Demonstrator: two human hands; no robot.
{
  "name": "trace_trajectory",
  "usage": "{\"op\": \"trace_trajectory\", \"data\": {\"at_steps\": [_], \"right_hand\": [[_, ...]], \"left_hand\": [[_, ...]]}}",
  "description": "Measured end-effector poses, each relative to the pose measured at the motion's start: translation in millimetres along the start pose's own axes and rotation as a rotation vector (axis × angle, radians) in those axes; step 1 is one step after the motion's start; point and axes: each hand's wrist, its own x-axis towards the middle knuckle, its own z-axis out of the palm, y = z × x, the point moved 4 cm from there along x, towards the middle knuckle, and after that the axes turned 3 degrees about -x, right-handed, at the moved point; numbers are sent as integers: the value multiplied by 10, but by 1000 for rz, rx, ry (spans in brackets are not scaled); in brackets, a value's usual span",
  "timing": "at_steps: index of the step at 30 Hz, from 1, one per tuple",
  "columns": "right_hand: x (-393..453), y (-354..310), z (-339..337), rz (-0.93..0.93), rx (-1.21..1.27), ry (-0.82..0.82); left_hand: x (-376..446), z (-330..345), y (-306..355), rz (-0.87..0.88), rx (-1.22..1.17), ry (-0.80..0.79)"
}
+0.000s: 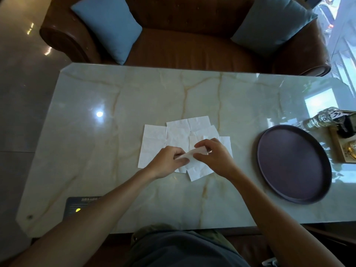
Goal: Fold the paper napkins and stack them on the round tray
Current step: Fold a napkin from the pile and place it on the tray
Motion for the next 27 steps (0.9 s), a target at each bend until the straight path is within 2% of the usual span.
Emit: {"op": "trace_trajectory", "data": {"at_steps": [2, 7, 18, 23, 27], "right_hand": [[9, -17, -17, -29, -82, -5], [72, -56, 8, -37, -148, -217], [158, -113, 127, -82, -131, -297], [185, -142, 157, -77, -154, -281], [171, -173, 221, -91, -191, -308]], "left_hand": [[-2, 12, 8, 14, -2, -39], [-4, -18, -4, 33, -10, -103], [-11, -124, -39, 46, -57, -38], [15, -209, -40, 56, -35, -21], [27, -243, -32, 52, -34, -50]]}}
